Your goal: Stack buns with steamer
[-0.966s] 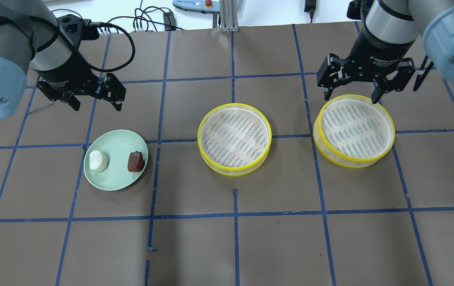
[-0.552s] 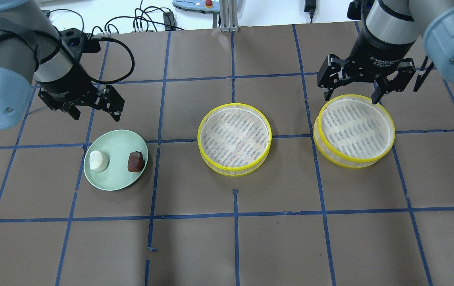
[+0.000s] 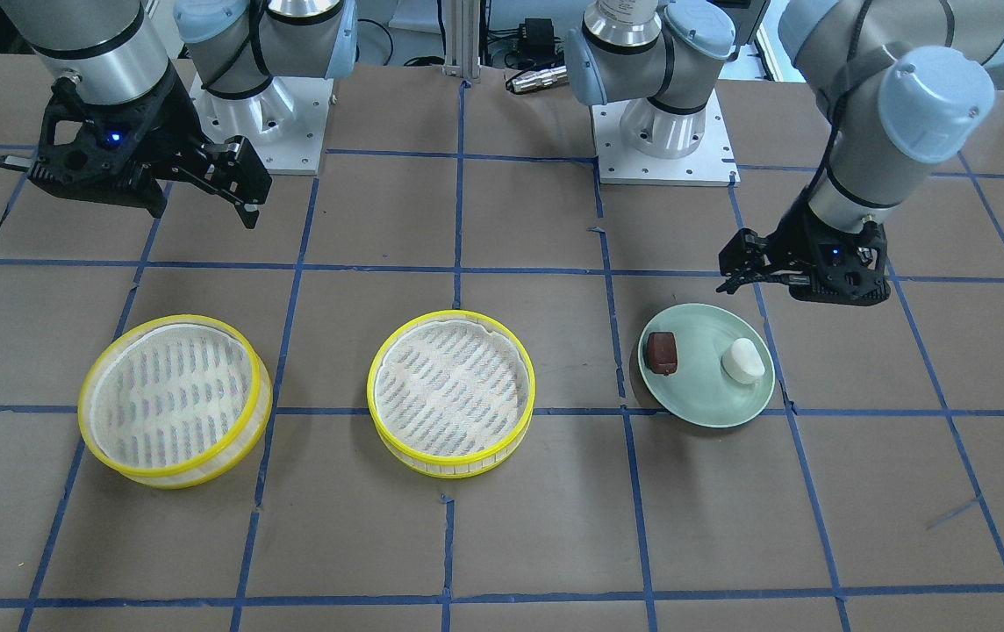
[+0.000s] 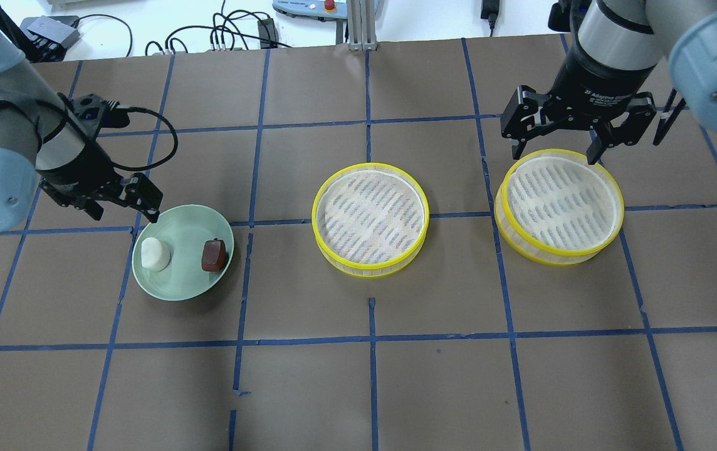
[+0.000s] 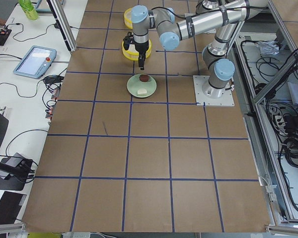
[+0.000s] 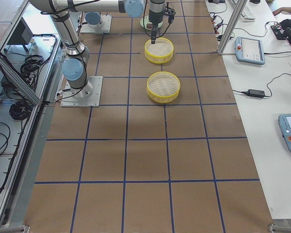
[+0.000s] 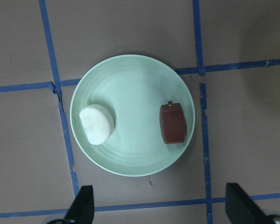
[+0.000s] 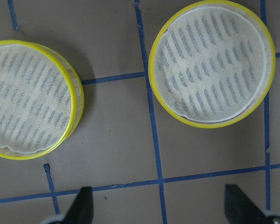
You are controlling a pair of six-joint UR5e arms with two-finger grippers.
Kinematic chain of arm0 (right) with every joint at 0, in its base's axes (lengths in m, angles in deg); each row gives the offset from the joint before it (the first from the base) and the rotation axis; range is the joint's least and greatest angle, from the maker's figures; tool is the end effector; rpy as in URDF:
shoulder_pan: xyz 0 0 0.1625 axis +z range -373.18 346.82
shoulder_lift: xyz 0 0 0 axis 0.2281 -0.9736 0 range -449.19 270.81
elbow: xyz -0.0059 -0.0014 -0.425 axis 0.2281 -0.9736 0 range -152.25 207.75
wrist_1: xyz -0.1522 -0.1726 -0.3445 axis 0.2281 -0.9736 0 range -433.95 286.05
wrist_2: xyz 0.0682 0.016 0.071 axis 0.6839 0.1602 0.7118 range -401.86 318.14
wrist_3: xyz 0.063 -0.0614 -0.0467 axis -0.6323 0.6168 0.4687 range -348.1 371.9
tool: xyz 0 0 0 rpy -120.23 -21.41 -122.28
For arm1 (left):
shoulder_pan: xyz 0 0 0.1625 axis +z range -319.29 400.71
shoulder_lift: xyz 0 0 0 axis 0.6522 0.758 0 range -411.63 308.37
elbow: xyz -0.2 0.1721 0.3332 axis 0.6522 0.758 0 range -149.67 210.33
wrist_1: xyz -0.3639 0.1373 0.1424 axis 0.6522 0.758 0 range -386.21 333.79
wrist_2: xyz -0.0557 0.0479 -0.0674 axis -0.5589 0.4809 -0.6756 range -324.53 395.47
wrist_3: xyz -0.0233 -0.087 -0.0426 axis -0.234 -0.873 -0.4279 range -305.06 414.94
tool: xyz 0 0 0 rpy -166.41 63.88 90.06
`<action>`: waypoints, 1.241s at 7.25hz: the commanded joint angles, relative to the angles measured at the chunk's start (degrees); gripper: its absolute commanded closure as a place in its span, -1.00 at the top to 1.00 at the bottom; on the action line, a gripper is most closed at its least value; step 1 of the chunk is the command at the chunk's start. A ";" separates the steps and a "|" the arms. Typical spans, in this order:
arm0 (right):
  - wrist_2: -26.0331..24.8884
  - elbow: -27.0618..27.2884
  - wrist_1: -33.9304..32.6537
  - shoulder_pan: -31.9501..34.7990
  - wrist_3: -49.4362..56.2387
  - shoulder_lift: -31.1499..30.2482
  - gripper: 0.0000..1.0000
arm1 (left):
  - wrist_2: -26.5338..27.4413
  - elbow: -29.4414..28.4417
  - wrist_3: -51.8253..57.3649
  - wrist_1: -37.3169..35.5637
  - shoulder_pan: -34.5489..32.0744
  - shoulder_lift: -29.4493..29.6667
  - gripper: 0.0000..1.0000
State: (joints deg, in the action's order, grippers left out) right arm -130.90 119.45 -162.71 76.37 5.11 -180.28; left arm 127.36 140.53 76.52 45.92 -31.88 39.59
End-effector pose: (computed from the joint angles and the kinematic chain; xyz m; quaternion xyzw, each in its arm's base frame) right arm 0.1313 -0.4816 0.4806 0.0632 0.9978 0.0165 0.0075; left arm 0.0158 -0.4849 0.3388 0.0369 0.9987 0.0346 0.0052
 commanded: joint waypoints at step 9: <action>-0.09 0.50 0.00 -0.09 -0.06 -0.14 1.00 | -2.40 8.01 -1.36 -14.63 4.56 13.29 0.26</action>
State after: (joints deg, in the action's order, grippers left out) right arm -130.98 119.95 -162.71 76.37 5.12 -180.42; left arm 126.26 148.68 75.31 32.71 -27.30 52.39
